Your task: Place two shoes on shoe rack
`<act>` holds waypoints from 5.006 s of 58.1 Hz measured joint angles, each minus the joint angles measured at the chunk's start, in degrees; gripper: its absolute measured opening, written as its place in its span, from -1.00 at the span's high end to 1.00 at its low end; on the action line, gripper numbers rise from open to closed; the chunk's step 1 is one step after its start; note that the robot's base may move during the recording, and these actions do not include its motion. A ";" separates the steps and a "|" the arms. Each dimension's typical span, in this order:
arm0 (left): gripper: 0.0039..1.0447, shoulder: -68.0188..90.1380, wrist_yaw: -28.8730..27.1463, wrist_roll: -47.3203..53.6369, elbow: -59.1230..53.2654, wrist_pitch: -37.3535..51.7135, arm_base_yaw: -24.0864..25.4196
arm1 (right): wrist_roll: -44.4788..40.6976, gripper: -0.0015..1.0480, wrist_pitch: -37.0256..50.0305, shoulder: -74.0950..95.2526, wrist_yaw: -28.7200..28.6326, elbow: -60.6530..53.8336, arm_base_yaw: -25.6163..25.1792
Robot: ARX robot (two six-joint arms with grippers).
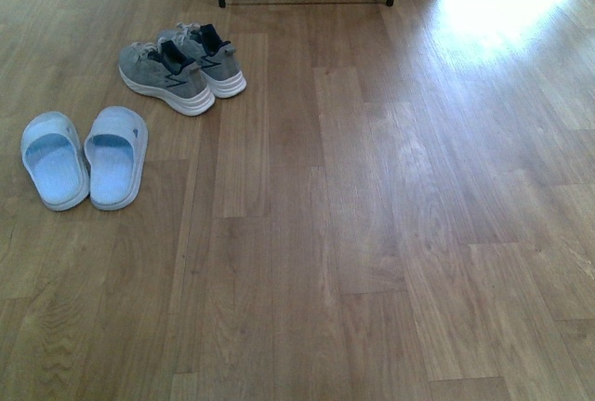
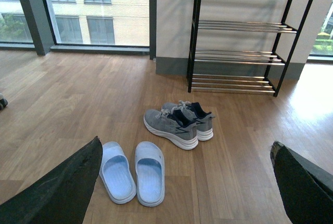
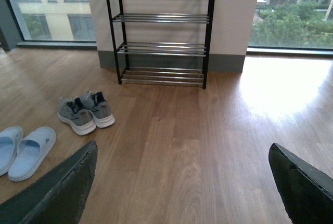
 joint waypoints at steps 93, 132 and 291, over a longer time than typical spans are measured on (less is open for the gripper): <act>-0.83 0.00 0.00 0.00 0.00 0.00 0.00 | 0.00 -0.82 0.00 0.00 0.00 0.00 0.00; -0.83 0.00 0.02 -0.02 0.00 0.00 0.00 | 0.00 -0.82 0.00 0.00 0.00 0.00 0.00; -0.83 0.00 0.02 -0.02 0.00 0.00 0.00 | 0.02 -0.82 0.00 0.04 0.13 0.00 0.00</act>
